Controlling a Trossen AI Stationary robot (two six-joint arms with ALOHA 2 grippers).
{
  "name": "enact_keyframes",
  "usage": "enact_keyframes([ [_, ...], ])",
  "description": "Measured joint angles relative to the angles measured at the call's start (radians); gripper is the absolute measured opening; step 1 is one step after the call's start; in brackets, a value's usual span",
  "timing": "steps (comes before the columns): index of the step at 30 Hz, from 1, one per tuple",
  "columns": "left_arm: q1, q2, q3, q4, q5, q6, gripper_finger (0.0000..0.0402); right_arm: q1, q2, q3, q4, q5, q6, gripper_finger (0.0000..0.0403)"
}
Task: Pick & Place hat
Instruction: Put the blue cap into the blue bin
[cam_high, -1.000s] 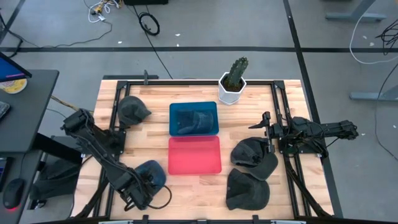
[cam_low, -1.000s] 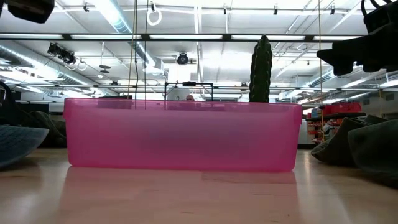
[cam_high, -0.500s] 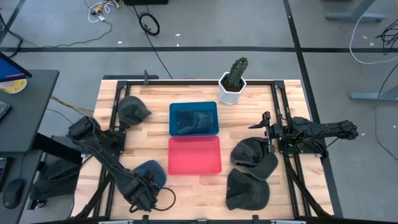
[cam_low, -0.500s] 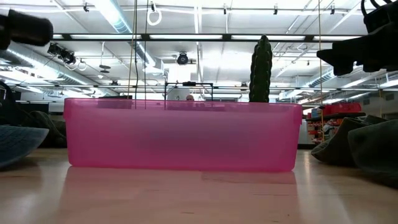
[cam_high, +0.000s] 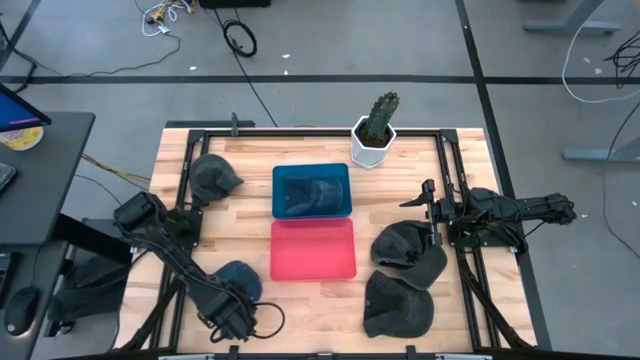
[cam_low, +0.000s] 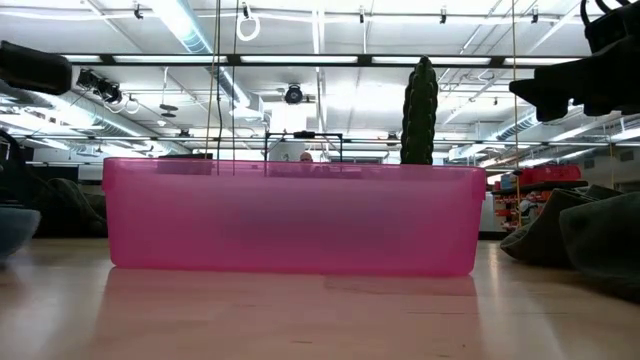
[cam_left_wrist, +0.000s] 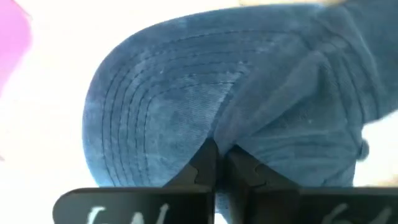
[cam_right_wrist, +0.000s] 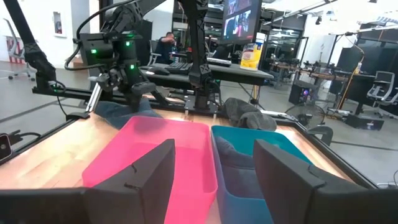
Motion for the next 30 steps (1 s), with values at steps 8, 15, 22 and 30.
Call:
enact_keyframes([
  [8,-0.017,0.000,0.102,-0.235,0.015,0.027,0.0005,0.000,0.000,0.000,0.000,0.000,0.000,0.0220],
  [15,-0.015,0.000,0.276,-0.480,-0.200,0.144,0.0004,0.000,0.000,0.000,0.000,0.000,0.000,0.0220],
  [22,0.110,-0.018,0.320,-0.493,-0.422,0.399,0.0003,0.000,0.000,0.000,0.000,0.000,0.000,0.0220],
  [30,0.331,-0.015,0.322,-0.417,-0.666,0.800,0.0002,0.000,0.000,0.000,0.000,0.000,0.000,0.0220],
])
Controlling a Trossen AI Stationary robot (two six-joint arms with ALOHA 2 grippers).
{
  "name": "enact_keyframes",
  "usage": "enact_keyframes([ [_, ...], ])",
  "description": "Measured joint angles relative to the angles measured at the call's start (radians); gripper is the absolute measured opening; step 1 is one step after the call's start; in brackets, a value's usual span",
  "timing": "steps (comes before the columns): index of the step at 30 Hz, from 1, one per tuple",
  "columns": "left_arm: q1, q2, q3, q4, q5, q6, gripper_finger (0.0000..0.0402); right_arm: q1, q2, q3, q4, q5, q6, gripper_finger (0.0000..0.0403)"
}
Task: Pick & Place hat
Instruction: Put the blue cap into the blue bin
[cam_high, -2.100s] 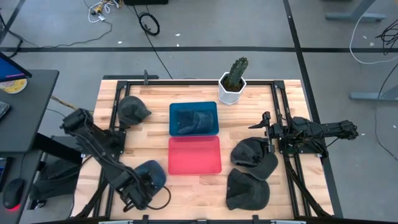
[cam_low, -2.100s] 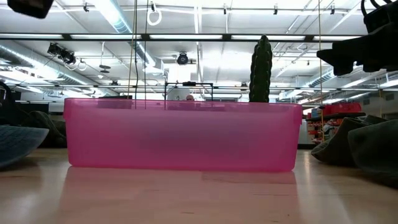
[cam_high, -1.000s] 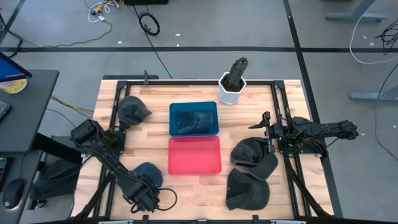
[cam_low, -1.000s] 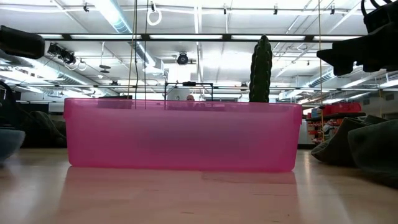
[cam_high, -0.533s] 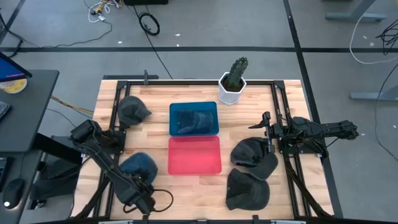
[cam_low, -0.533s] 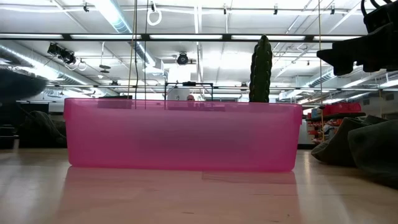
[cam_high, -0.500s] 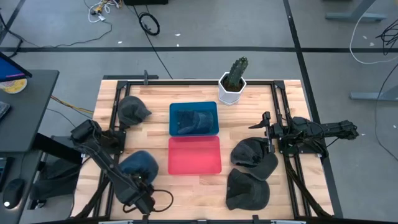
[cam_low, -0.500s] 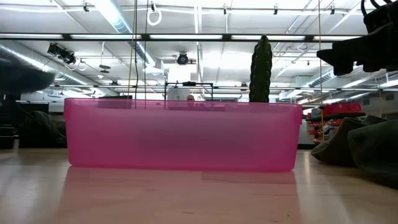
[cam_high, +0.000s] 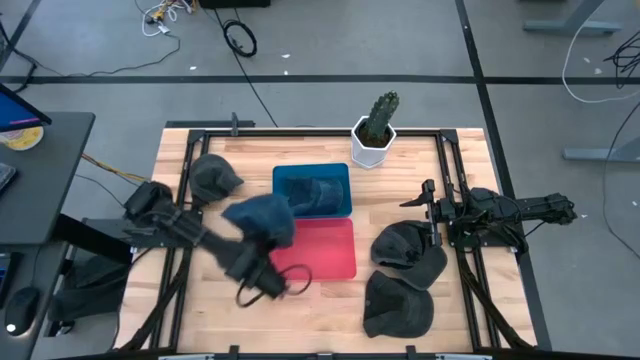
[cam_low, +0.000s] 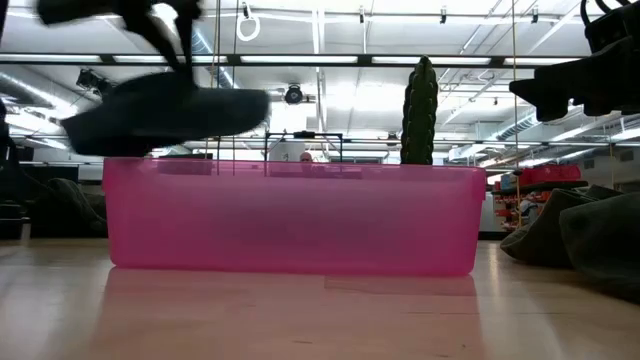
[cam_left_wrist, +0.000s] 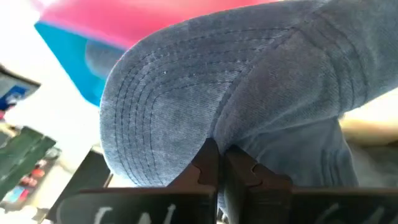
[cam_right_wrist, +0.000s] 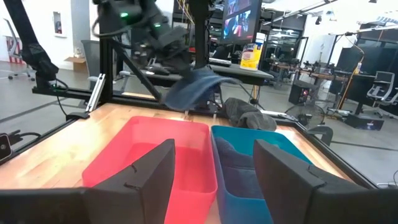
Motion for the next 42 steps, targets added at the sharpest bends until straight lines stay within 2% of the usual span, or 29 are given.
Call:
enact_keyframes([
  [7,0.178,0.000,0.019,0.123,-0.086,0.239,0.0001,0.000,0.000,0.000,0.000,0.000,0.000,0.0220],
  [17,0.314,0.004,0.020,0.554,-0.109,0.697,0.0001,0.000,0.000,0.000,0.000,0.000,0.000,0.0220],
  [22,0.345,0.007,0.020,0.588,-0.085,0.792,0.0001,0.000,0.000,0.000,0.000,0.000,0.000,0.0220],
  [25,0.356,0.020,0.019,0.579,-0.078,0.796,0.0001,0.000,0.000,0.000,0.000,0.000,0.000,0.0220],
  [33,0.366,0.129,0.020,0.586,-0.067,0.874,0.0001,0.000,0.000,0.000,0.000,0.000,0.000,0.0220],
  [42,0.388,0.223,0.019,0.742,-0.042,0.974,0.0002,0.000,0.000,0.000,0.000,0.000,0.000,0.0220],
])
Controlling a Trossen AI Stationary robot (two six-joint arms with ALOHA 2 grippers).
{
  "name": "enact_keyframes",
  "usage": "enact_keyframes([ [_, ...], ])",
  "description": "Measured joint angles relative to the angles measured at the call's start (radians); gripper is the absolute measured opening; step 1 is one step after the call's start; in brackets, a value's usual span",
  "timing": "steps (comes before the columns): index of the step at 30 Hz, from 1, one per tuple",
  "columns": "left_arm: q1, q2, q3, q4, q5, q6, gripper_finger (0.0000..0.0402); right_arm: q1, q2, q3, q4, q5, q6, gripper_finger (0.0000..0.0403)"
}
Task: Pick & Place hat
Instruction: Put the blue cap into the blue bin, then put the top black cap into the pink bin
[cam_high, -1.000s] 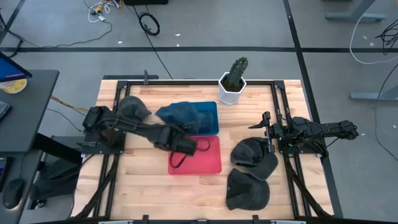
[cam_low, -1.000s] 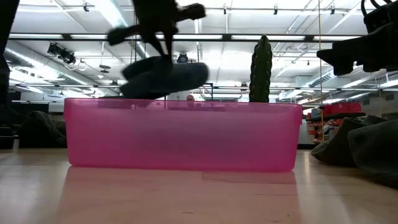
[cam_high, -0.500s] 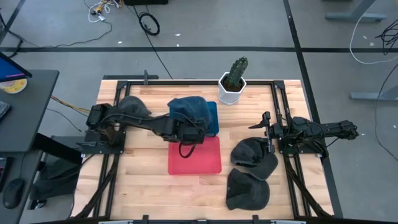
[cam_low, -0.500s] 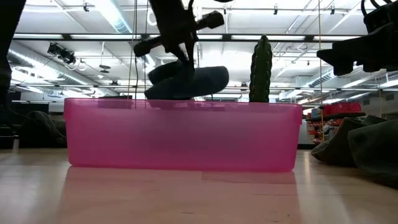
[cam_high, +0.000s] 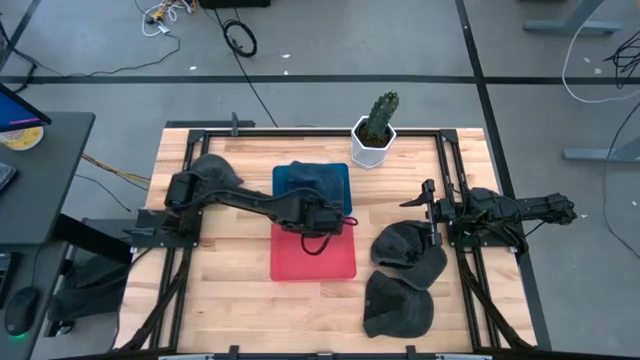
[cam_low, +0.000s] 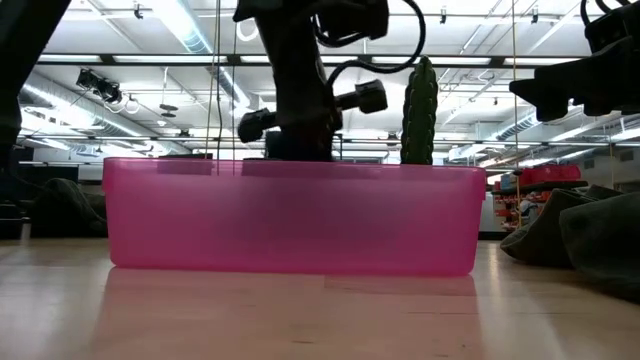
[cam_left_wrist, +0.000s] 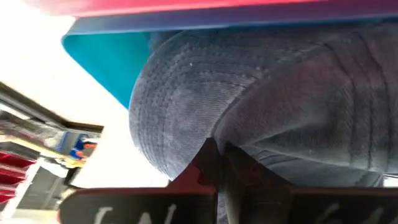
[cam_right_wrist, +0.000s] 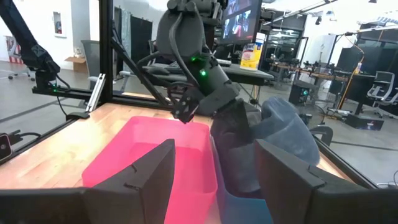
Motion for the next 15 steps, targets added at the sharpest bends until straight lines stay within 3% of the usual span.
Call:
enact_keyframes([
  [8,0.006,0.006,0.000,0.039,0.007,-0.091,0.0046,0.000,0.000,0.000,0.000,0.000,0.000,0.0220],
  [15,0.004,0.002,0.000,0.036,-0.008,-0.234,0.0143,0.000,0.000,0.000,0.000,0.000,0.000,0.0220],
])
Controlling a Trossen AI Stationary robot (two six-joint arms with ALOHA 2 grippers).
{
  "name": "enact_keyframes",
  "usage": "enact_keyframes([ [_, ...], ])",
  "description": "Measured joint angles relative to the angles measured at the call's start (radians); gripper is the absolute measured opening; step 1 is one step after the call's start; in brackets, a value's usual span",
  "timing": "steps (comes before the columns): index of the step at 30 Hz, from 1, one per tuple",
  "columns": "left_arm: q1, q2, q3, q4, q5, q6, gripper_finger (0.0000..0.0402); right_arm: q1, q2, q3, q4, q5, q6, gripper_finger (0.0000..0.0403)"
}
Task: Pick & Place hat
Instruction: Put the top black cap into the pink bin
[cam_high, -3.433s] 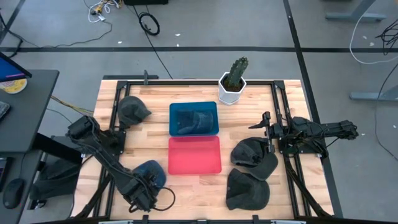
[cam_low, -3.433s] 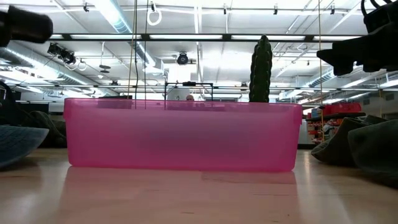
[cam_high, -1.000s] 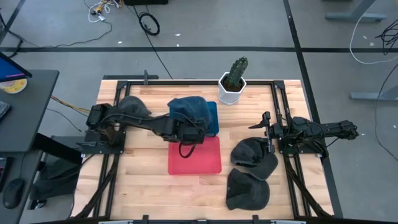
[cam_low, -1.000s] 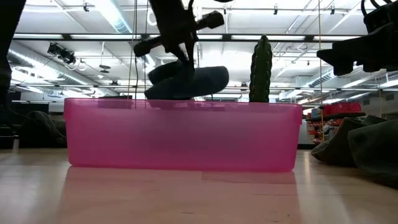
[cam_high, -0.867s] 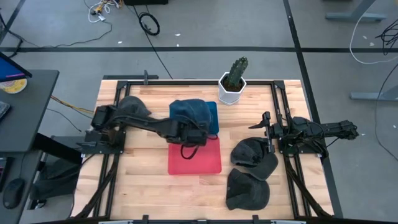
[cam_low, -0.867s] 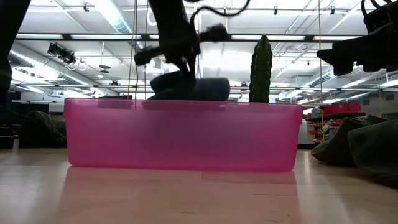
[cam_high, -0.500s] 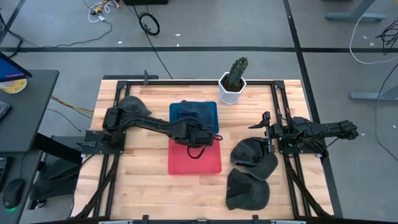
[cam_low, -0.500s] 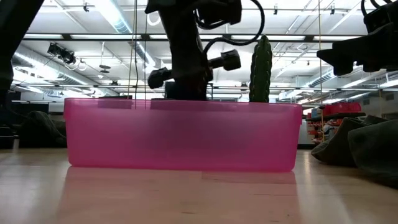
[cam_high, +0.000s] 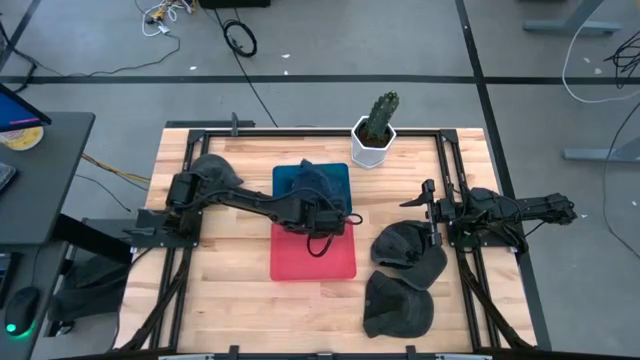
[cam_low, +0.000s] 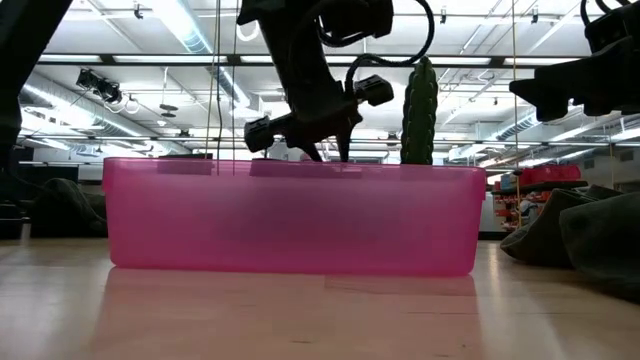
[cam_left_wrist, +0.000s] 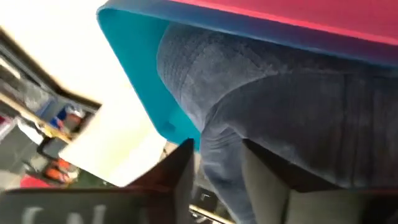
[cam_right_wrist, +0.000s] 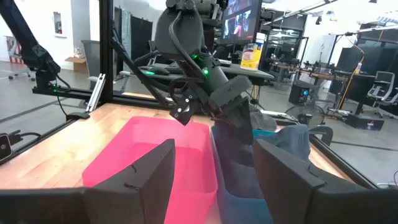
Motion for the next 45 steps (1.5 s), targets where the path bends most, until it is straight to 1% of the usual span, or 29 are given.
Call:
enact_keyframes([
  [4,-0.002,-0.036,0.000,-0.014,-0.097,-0.110,0.0197,0.000,0.000,0.000,0.000,0.000,0.000,0.0220],
  [6,-0.002,-0.074,0.000,-0.014,-0.110,-0.189,0.0214,0.000,0.000,0.000,0.000,0.000,0.000,0.0220],
  [8,-0.002,-0.120,0.000,-0.009,-0.108,-0.309,0.0221,0.000,0.000,0.000,0.000,0.000,0.000,0.0220],
  [11,-0.006,-0.205,0.000,-0.039,-0.099,-0.541,0.0222,0.000,0.000,0.000,0.000,0.000,0.000,0.0220],
  [13,-0.007,-0.277,0.000,-0.098,-0.043,-0.697,0.0218,0.000,0.000,0.000,0.000,0.001,0.000,0.0220],
  [17,-0.003,-0.427,0.001,-0.246,0.159,-1.009,0.0205,0.000,0.000,0.000,-0.001,0.000,0.000,0.0220],
  [19,0.001,-0.496,0.001,-0.332,0.223,-1.147,0.0199,0.000,0.000,0.000,-0.002,0.000,0.000,0.0220],
  [23,0.001,-0.601,0.002,-0.519,0.233,-1.406,0.0189,0.000,0.000,0.000,-0.002,0.000,0.000,0.0220],
  [27,0.007,-0.655,0.002,-0.594,0.230,-1.587,0.0183,0.000,0.000,0.000,-0.002,0.001,0.000,0.0220],
  [29,0.013,-0.661,0.002,-0.614,0.231,-1.639,0.0181,0.000,0.000,0.000,-0.001,0.000,0.000,0.0220],
  [32,0.017,-0.654,0.002,-0.700,0.230,-1.650,0.0177,0.000,0.000,0.000,-0.002,0.000,0.000,0.0220],
  [34,0.028,-0.640,0.001,-0.755,0.207,-1.683,0.0177,0.000,0.000,0.000,-0.001,0.000,0.000,0.0220],
  [36,0.047,-0.621,0.000,-0.793,0.182,-1.737,0.0177,0.000,0.000,0.000,-0.001,0.000,0.000,0.0220],
  [39,0.085,-0.603,-0.008,-0.824,0.196,-1.785,0.0177,0.000,0.000,0.000,-0.001,0.001,0.000,0.0220],
  [42,0.136,-0.592,-0.067,-0.821,0.206,-1.802,0.0177,0.000,0.000,0.000,-0.001,0.000,0.000,0.0220],
  [45,0.211,-0.597,-0.160,-0.806,0.204,-1.805,0.0177,0.000,0.000,0.000,-0.001,0.000,0.000,0.0220],
])
